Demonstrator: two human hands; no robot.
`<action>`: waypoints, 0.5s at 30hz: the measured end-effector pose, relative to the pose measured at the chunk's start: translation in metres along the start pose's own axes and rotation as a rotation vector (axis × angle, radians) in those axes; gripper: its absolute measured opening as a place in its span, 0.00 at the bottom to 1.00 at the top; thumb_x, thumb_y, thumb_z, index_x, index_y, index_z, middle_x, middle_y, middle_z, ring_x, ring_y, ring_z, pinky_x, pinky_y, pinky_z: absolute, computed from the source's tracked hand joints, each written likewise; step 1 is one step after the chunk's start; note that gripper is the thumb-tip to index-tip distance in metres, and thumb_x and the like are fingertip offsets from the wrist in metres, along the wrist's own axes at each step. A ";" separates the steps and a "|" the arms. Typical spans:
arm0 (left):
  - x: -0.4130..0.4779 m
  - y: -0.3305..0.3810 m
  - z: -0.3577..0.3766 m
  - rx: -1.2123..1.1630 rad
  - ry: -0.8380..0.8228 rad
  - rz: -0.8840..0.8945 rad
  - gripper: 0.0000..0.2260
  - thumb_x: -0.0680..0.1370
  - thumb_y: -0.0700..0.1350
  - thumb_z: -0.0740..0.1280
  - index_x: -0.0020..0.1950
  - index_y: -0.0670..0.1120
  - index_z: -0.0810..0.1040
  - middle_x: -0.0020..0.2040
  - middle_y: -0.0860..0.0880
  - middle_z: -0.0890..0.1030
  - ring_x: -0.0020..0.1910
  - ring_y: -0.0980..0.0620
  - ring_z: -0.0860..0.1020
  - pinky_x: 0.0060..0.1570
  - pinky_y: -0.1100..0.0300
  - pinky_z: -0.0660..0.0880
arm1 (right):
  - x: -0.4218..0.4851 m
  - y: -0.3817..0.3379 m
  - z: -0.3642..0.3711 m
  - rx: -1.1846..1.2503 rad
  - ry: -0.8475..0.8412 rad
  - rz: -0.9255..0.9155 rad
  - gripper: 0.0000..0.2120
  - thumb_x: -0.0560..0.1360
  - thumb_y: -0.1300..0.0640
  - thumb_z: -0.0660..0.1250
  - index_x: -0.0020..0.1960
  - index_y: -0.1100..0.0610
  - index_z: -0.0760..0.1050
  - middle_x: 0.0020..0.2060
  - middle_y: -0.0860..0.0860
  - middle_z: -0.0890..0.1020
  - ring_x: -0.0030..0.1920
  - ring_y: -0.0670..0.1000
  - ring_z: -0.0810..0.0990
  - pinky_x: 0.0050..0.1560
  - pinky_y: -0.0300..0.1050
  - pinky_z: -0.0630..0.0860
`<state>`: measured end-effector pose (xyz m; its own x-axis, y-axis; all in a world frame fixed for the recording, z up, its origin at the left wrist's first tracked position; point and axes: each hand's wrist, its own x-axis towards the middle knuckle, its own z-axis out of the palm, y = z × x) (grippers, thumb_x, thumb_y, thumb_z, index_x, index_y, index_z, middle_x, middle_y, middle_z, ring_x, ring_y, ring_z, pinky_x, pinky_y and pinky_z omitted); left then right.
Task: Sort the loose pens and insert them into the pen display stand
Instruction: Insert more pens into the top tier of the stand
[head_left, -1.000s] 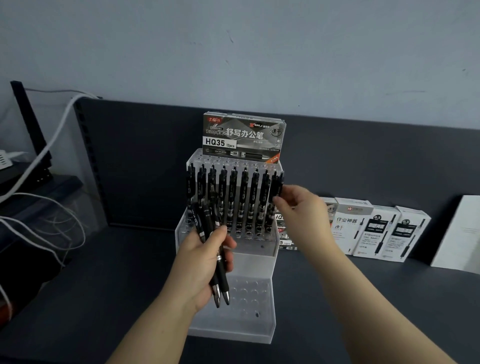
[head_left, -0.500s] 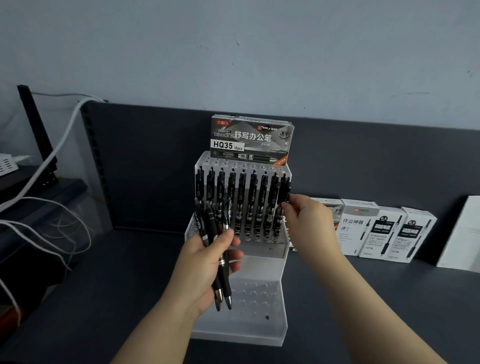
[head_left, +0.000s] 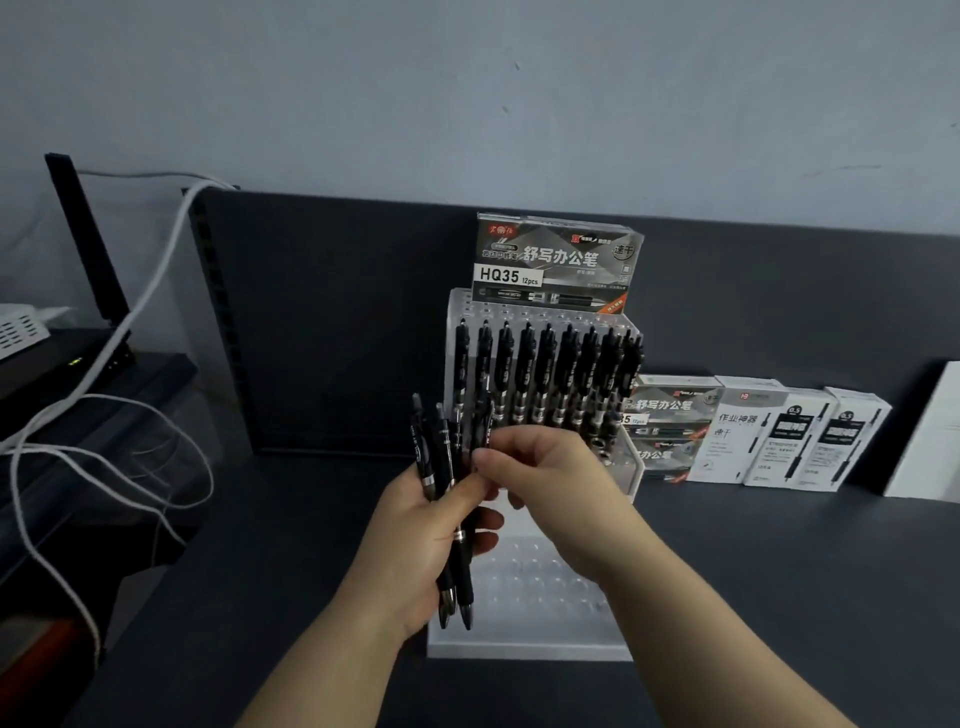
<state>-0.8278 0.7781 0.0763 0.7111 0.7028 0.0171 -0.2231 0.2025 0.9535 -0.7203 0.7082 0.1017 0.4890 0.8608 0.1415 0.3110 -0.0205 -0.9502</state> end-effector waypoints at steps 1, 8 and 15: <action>-0.001 0.001 -0.006 0.002 -0.006 -0.002 0.05 0.76 0.41 0.66 0.48 0.46 0.82 0.37 0.50 0.83 0.35 0.51 0.81 0.37 0.59 0.78 | 0.001 0.000 0.004 0.017 -0.016 0.007 0.09 0.76 0.58 0.66 0.38 0.56 0.79 0.28 0.47 0.76 0.30 0.43 0.71 0.34 0.35 0.70; 0.002 0.004 -0.054 -0.108 0.164 -0.073 0.06 0.77 0.41 0.66 0.51 0.42 0.79 0.40 0.45 0.83 0.39 0.48 0.83 0.39 0.55 0.78 | 0.022 -0.024 0.017 0.161 0.308 -0.077 0.06 0.75 0.59 0.67 0.40 0.55 0.80 0.27 0.46 0.79 0.28 0.47 0.71 0.28 0.37 0.68; 0.005 0.009 -0.080 -0.093 0.241 -0.065 0.06 0.78 0.42 0.65 0.50 0.43 0.80 0.35 0.48 0.79 0.30 0.54 0.78 0.33 0.60 0.78 | 0.044 -0.024 0.025 -0.228 0.579 -0.209 0.12 0.76 0.54 0.67 0.58 0.56 0.78 0.39 0.39 0.79 0.39 0.35 0.77 0.37 0.22 0.71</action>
<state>-0.8800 0.8378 0.0609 0.5492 0.8262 -0.1257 -0.2504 0.3061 0.9185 -0.7260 0.7595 0.1237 0.7394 0.4462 0.5042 0.5811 -0.0446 -0.8126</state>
